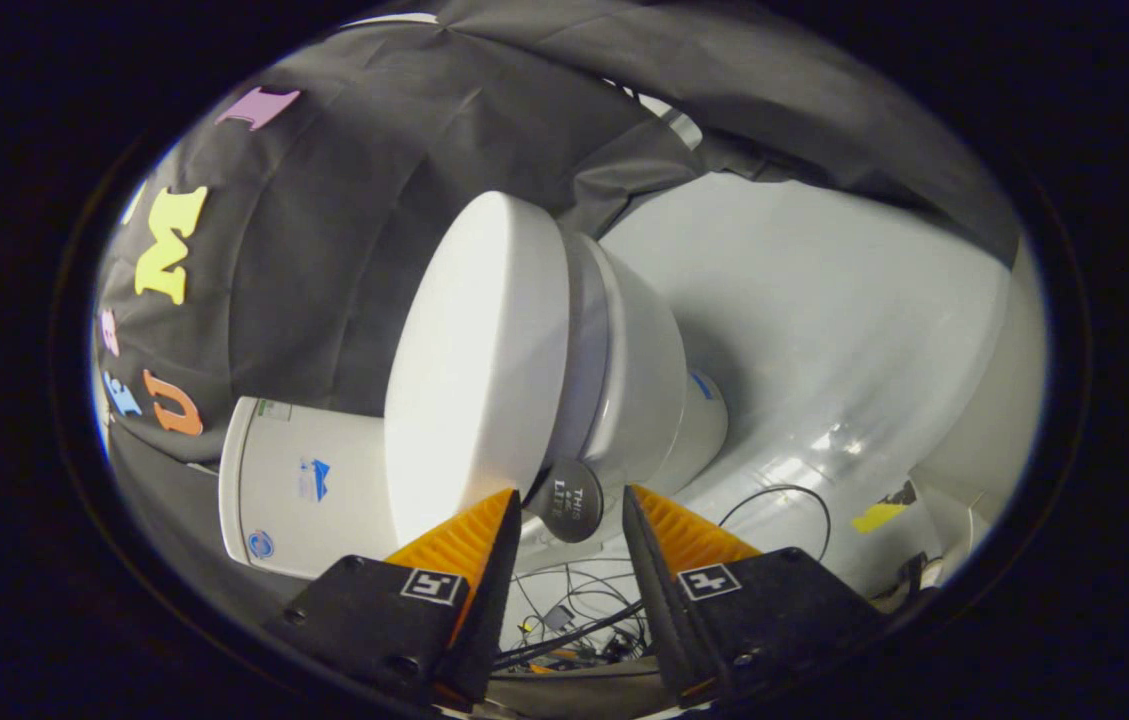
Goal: Open the toilet lid.
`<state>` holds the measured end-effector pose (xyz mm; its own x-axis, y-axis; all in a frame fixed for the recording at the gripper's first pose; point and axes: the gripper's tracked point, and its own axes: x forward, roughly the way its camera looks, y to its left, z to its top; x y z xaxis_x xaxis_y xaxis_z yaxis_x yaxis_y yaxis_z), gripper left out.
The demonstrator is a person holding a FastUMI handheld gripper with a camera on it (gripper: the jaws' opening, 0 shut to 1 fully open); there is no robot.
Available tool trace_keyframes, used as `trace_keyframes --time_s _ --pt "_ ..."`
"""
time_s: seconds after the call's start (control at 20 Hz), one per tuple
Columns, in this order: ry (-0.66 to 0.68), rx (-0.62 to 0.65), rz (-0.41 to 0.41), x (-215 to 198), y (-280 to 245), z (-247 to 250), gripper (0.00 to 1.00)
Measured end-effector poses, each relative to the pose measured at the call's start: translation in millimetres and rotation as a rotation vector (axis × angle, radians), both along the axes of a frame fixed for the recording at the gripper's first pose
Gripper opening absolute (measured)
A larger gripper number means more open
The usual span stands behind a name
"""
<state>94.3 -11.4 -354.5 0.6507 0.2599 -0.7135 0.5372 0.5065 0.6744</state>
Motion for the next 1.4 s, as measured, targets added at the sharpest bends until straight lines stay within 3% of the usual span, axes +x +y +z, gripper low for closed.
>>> trace_keyframes --time_s 0.25,0.4,0.6,0.95,1.4 --pt "0.005 0.000 0.019 8 2 -5 0.42" --pt "0.007 0.011 0.014 9 1 -4 0.35" --pt "0.017 0.023 -0.007 9 -1 -3 0.31" --pt "0.020 -0.021 -0.007 10 -2 9 0.16" --pt "-0.038 -0.049 0.014 12 2 38 0.11"
